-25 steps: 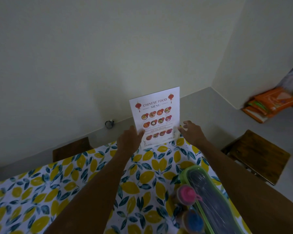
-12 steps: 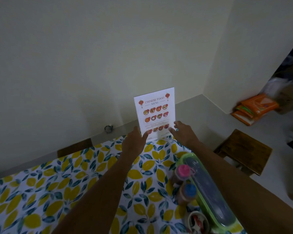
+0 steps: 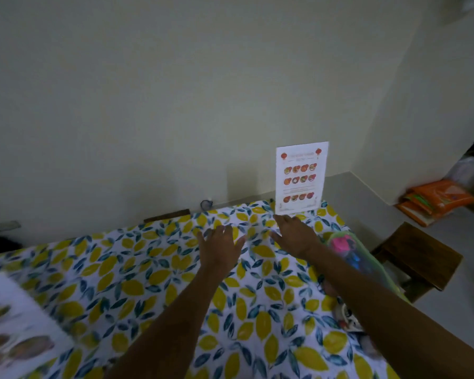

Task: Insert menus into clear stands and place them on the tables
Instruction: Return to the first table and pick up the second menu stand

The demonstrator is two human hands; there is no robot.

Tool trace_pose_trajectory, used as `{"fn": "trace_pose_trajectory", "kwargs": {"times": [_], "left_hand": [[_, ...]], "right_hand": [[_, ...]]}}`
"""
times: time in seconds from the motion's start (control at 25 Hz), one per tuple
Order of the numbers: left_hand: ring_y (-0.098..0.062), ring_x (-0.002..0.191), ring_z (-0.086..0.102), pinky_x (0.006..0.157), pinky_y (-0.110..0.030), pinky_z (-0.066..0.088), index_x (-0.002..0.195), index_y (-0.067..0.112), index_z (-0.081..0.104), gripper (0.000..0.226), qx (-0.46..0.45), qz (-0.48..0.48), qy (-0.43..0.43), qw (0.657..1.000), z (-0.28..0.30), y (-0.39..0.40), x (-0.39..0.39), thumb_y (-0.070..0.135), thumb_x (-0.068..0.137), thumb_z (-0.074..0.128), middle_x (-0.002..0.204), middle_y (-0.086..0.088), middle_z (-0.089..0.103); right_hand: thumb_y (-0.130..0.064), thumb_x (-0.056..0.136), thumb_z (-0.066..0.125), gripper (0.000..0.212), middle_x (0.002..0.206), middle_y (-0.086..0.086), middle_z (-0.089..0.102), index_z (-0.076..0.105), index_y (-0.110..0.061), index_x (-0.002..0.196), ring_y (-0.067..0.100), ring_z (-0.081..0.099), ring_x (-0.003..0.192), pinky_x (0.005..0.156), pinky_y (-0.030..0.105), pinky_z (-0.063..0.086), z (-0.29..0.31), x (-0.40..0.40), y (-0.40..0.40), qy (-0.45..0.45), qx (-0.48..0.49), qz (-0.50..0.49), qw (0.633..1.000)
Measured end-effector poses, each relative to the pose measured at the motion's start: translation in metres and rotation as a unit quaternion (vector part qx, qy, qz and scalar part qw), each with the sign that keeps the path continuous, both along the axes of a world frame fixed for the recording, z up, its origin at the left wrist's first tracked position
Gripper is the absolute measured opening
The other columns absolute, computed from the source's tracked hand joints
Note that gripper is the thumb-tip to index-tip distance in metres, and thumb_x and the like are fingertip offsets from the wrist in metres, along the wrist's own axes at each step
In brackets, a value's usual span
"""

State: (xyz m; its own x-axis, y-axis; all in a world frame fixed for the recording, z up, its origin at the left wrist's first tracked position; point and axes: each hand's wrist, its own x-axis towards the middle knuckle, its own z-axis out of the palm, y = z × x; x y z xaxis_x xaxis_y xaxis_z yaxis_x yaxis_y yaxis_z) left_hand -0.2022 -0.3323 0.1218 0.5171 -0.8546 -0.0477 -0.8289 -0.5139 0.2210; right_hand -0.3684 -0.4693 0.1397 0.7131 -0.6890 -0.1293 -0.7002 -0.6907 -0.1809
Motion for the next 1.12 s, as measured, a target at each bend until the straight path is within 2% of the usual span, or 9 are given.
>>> {"fn": "trace_pose_trajectory", "kwargs": {"times": [0.2, 0.32, 0.44, 0.56, 0.72, 0.96, 1.04, 1.12], "left_hand": [[-0.029, 0.140, 0.037, 0.115, -0.049, 0.028, 0.145, 0.016, 0.039, 0.066, 0.018, 0.023, -0.014, 0.999, -0.012, 0.143, 0.057, 0.060, 0.096, 0.031, 0.155, -0.010, 0.037], [-0.030, 0.138, 0.040, 0.112, -0.048, 0.032, 0.141, 0.016, 0.043, 0.064, 0.011, 0.077, -0.022, 0.997, -0.023, 0.230, 0.094, 0.059, 0.094, 0.038, 0.151, -0.010, 0.042], [-0.033, 0.124, 0.054, 0.101, -0.049, 0.042, 0.128, 0.014, 0.055, 0.059, 0.009, 0.136, -0.048, 0.990, -0.033, 0.315, 0.130, 0.059, 0.091, 0.043, 0.134, -0.012, 0.058], [-0.035, 0.103, 0.066, 0.087, -0.050, 0.050, 0.111, 0.014, 0.066, 0.064, 0.022, 0.192, -0.044, 0.980, -0.044, 0.387, 0.162, 0.064, 0.084, 0.036, 0.113, -0.012, 0.068], [-0.034, 0.115, 0.059, 0.093, -0.048, 0.048, 0.131, 0.014, 0.053, 0.067, 0.039, 0.304, -0.012, 0.952, -0.059, 0.470, 0.204, 0.065, 0.089, 0.041, 0.131, -0.012, 0.060], [-0.034, 0.119, 0.056, 0.098, -0.051, 0.042, 0.131, 0.014, 0.049, 0.067, 0.052, 0.396, 0.001, 0.917, -0.066, 0.541, 0.255, 0.065, 0.090, 0.040, 0.131, -0.012, 0.057], [-0.034, 0.118, 0.056, 0.098, -0.052, 0.042, 0.132, 0.013, 0.048, 0.065, 0.057, 0.405, 0.005, 0.913, -0.069, 0.547, 0.273, 0.063, 0.091, 0.041, 0.129, -0.013, 0.057], [-0.034, 0.117, 0.057, 0.097, -0.050, 0.044, 0.134, 0.012, 0.046, 0.066, 0.061, 0.402, 0.025, 0.913, -0.074, 0.546, 0.294, 0.063, 0.091, 0.041, 0.129, -0.013, 0.058]], "right_hand": [[-0.042, 0.098, 0.042, 0.063, 0.148, 0.016, 0.040, 0.022, -0.012, 0.149, 0.039, 0.043, 0.128, 0.101, 0.049, 0.044, -0.010, 0.061, 0.113, 0.040, -0.016, 0.093, 0.995], [-0.046, 0.097, 0.041, 0.065, 0.150, 0.014, 0.038, 0.021, -0.014, 0.150, 0.038, 0.040, 0.131, 0.103, 0.050, 0.043, -0.024, 0.108, 0.177, 0.061, -0.015, 0.153, 0.986], [-0.047, 0.097, 0.041, 0.065, 0.152, 0.013, 0.036, 0.022, -0.015, 0.150, 0.037, 0.037, 0.135, 0.106, 0.051, 0.041, -0.038, 0.158, 0.239, 0.073, -0.007, 0.203, 0.976], [-0.049, 0.096, 0.043, 0.066, 0.153, 0.013, 0.034, 0.022, -0.016, 0.150, 0.038, 0.036, 0.135, 0.106, 0.053, 0.040, -0.049, 0.204, 0.291, 0.088, 0.009, 0.255, 0.963], [-0.051, 0.095, 0.042, 0.066, 0.150, 0.014, 0.038, 0.025, -0.016, 0.148, 0.038, 0.039, 0.133, 0.103, 0.051, 0.043, -0.064, 0.259, 0.348, 0.098, -0.005, 0.316, 0.944], [-0.050, 0.095, 0.043, 0.065, 0.147, 0.015, 0.040, 0.029, -0.011, 0.145, 0.038, 0.041, 0.131, 0.102, 0.049, 0.043, -0.080, 0.327, 0.387, 0.088, 0.049, 0.319, 0.942], [-0.051, 0.094, 0.044, 0.065, 0.139, 0.017, 0.047, 0.033, -0.007, 0.141, 0.037, 0.045, 0.126, 0.098, 0.049, 0.046, -0.090, 0.347, 0.391, 0.076, 0.071, 0.289, 0.952], [-0.049, 0.093, 0.047, 0.055, 0.119, 0.015, 0.059, 0.046, -0.005, 0.126, 0.035, 0.055, 0.112, 0.088, 0.045, 0.050, -0.100, 0.367, 0.391, 0.038, 0.102, 0.253, 0.961]]}}
